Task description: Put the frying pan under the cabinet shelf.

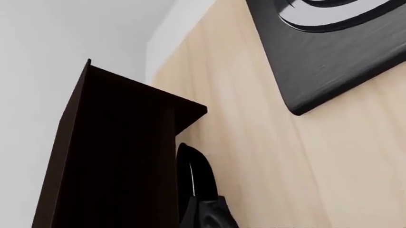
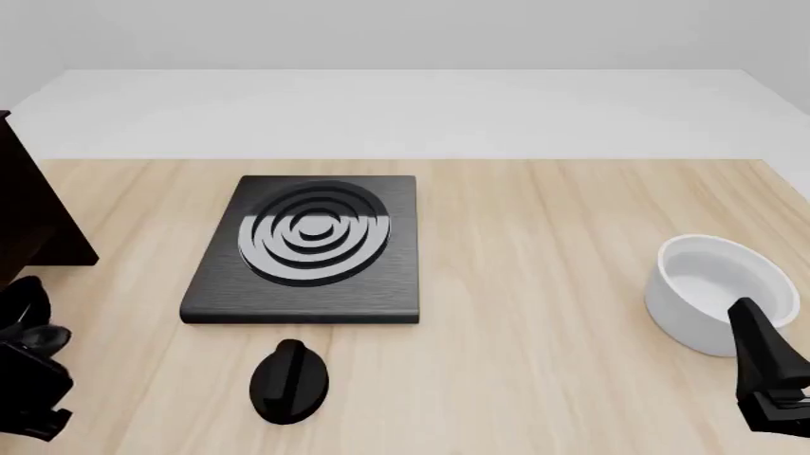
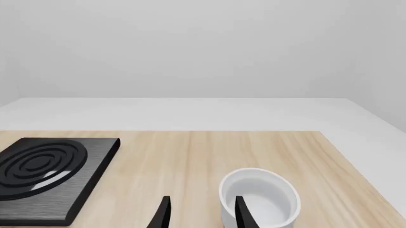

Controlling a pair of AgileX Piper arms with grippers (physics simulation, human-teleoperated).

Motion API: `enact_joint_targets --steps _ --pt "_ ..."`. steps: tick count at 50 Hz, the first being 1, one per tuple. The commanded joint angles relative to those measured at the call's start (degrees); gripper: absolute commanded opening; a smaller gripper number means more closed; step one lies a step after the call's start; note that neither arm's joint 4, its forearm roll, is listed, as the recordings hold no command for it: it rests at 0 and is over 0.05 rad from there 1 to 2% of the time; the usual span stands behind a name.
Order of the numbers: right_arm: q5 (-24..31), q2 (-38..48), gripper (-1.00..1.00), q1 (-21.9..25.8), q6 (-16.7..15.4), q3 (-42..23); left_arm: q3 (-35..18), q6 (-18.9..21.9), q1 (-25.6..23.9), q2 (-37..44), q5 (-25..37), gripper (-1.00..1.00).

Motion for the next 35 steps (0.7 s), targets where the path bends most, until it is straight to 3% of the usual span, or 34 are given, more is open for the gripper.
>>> enact_joint_targets --steps 1,6,18,35 --pt "0.01 -0.01 1.0 -0.01 0.0 0.0 1.25 4.94 6.22 15.44 -14.11 -1.0" --pt "0.0 0.0 1.0 -0.01 0.0 0.0 1.25 5.56 7.17 23.34 -21.62 -1.0" --pt "0.01 -0.02 1.0 -0.01 -0.01 0.0 1.25 8.1 10.71 57.28 -53.84 -1.0" --pt "0.0 0.01 1.0 0.0 0.0 0.0 1.25 9.65 11.79 61.17 -54.65 -1.0"
